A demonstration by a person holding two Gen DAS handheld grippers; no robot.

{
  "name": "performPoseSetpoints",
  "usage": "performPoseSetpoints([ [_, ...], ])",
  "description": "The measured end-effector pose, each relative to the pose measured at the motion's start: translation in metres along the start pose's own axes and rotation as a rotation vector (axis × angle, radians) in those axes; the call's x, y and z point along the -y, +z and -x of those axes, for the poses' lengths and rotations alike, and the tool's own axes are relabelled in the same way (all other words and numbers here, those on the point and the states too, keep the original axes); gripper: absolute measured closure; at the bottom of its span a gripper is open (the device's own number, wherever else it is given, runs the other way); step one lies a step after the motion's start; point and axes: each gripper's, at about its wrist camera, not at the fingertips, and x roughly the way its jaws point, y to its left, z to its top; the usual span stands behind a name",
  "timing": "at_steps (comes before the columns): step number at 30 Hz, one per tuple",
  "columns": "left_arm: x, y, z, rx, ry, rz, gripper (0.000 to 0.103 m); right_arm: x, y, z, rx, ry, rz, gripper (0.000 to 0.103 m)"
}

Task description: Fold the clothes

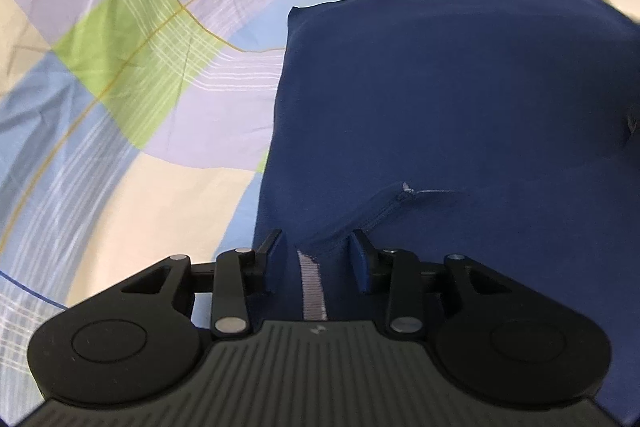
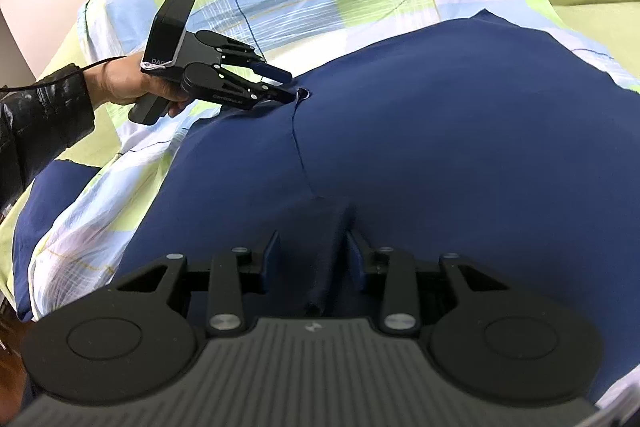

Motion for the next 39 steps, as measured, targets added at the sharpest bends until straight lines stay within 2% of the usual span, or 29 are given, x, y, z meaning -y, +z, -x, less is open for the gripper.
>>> performPoseSetpoints([
  [1, -0.002, 0.000, 0.001, -0.001, -0.024, 0.015, 0.088, -0.001, 0.000, 0.000, -0.003, 0.000, 0.005, 0.070],
  [2, -0.003, -0.002, 0.002, -0.002, -0.049, 0.030, 0.091, -0.002, 0.001, 0.000, -0.007, 0.002, 0.006, 0.070],
  [3, -0.002, -0.003, 0.003, -0.003, -0.059, 0.034, 0.101, -0.002, 0.001, 0.001, -0.009, 0.003, 0.007, 0.070],
  [4, -0.001, -0.004, 0.003, -0.003, -0.063, 0.035, 0.103, -0.002, 0.002, 0.001, -0.009, 0.002, 0.007, 0.070],
  [6, 0.003, -0.006, 0.004, -0.003, -0.045, 0.025, 0.103, -0.002, 0.002, 0.001, -0.010, -0.005, 0.003, 0.071],
  [8, 0.010, -0.006, 0.008, -0.002, -0.017, 0.015, 0.103, -0.003, 0.001, -0.001, -0.011, -0.025, 0.006, 0.086],
  [9, 0.011, -0.005, 0.010, 0.005, -0.016, 0.015, 0.103, -0.005, 0.001, -0.001, -0.013, -0.034, 0.008, 0.097],
  [10, 0.013, -0.005, 0.015, 0.020, -0.014, 0.017, 0.103, -0.006, 0.002, -0.001, -0.012, -0.033, 0.007, 0.100],
  [13, 0.015, 0.000, 0.031, 0.077, 0.007, 0.026, 0.103, -0.010, 0.004, 0.007, 0.013, -0.017, 0.015, 0.100],
  [17, 0.008, 0.020, 0.041, 0.148, 0.020, 0.042, 0.103, -0.011, 0.008, 0.035, 0.103, -0.026, -0.010, 0.100],
  [20, 0.007, 0.028, 0.030, 0.132, 0.004, 0.033, 0.103, -0.010, 0.004, 0.044, 0.138, -0.046, -0.018, 0.101],
  [24, 0.008, 0.023, 0.014, 0.090, -0.017, 0.018, 0.102, -0.003, -0.007, 0.033, 0.090, -0.058, -0.036, 0.101],
  [26, 0.007, 0.017, 0.010, 0.072, -0.026, 0.010, 0.095, 0.001, -0.011, 0.027, 0.060, -0.053, -0.047, 0.101],
  [28, 0.003, 0.010, 0.008, 0.054, -0.021, -0.009, 0.061, 0.003, -0.013, 0.025, 0.049, -0.046, -0.048, 0.100],
  [29, 0.002, 0.007, 0.008, 0.049, -0.025, -0.010, 0.059, 0.003, -0.013, 0.024, 0.047, -0.044, -0.046, 0.100],
  [35, -0.002, -0.002, 0.005, 0.032, -0.079, 0.014, 0.060, 0.003, -0.017, 0.021, 0.043, -0.037, -0.049, 0.100],
  [38, 0.000, -0.002, 0.003, 0.017, -0.094, 0.022, 0.072, 0.002, -0.017, 0.020, 0.036, -0.036, -0.049, 0.099],
  [39, 0.001, -0.001, 0.002, 0.011, -0.093, 0.019, 0.081, 0.002, -0.017, 0.020, 0.036, -0.037, -0.050, 0.099],
])
